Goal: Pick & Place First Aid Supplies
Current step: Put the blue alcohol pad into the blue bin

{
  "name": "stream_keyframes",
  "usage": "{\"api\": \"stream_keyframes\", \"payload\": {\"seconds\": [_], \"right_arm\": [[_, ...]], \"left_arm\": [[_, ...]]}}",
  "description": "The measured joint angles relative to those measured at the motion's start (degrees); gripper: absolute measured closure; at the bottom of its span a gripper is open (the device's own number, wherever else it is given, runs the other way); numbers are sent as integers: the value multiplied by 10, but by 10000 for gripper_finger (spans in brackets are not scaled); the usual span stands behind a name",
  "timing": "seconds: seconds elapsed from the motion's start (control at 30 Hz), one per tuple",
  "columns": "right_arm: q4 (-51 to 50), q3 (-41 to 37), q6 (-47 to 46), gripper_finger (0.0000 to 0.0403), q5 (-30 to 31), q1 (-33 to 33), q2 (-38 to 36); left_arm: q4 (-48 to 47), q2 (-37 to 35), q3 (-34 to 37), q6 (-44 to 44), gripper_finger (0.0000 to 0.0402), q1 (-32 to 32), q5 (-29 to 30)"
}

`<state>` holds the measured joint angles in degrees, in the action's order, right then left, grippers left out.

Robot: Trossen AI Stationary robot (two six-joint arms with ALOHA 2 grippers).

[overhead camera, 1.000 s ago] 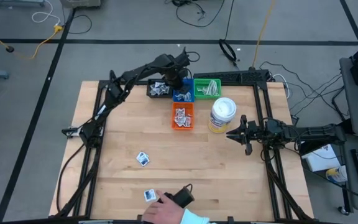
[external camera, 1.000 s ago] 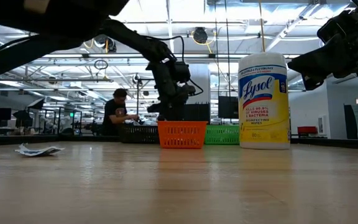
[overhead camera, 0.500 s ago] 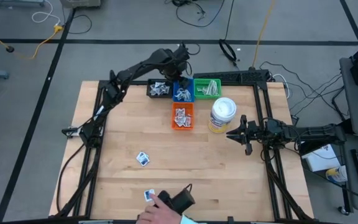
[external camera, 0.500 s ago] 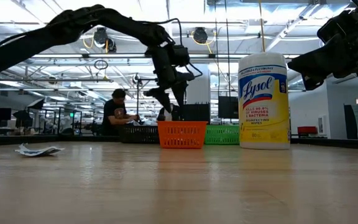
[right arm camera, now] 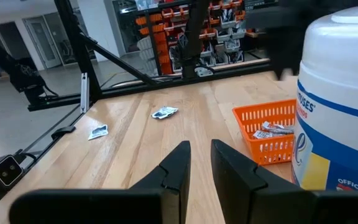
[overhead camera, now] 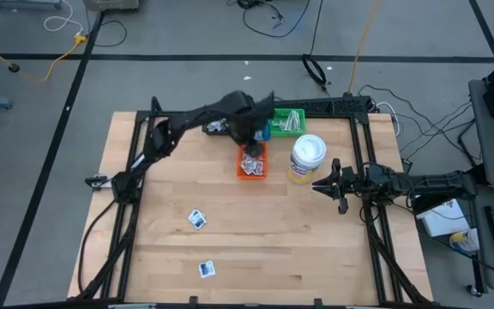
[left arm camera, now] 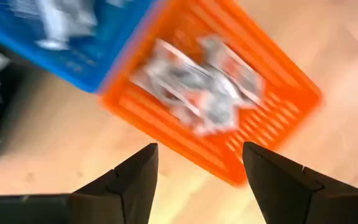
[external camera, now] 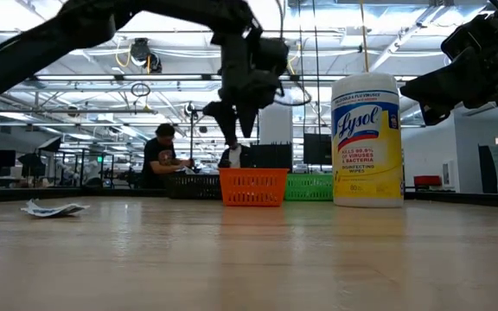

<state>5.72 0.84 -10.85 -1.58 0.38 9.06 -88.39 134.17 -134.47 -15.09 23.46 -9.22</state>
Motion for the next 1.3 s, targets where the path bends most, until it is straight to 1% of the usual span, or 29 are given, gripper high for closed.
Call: {"api": "stream_keyframes", "payload": {"seconds": [0.13,0.23,0.4,0.73,0.9,1.03,1.13,1.3], "right_arm": [[0,0,0,344,0,0,0],[0,0,0,344,0,0,0],[0,0,0,344,0,0,0],[0,0,0,344,0,0,0],[0,0,0,344,0,0,0],[0,0,0,344,0,0,0],[0,0,0,344,0,0,0],[0,0,0,344,0,0,0]], "left_arm": [[-9,-12,0,3,162,-58,-4],[-17,-19,0,-5,160,-100,-20],[-16,-24,0,-46,165,-172,-35],[-16,-28,0,-110,165,-323,-33],[-11,-28,8,-144,165,-384,-34],[16,-36,53,-199,165,-415,-37],[57,-65,108,-247,165,-433,-43],[130,-108,209,-354,165,-463,-43]]}}
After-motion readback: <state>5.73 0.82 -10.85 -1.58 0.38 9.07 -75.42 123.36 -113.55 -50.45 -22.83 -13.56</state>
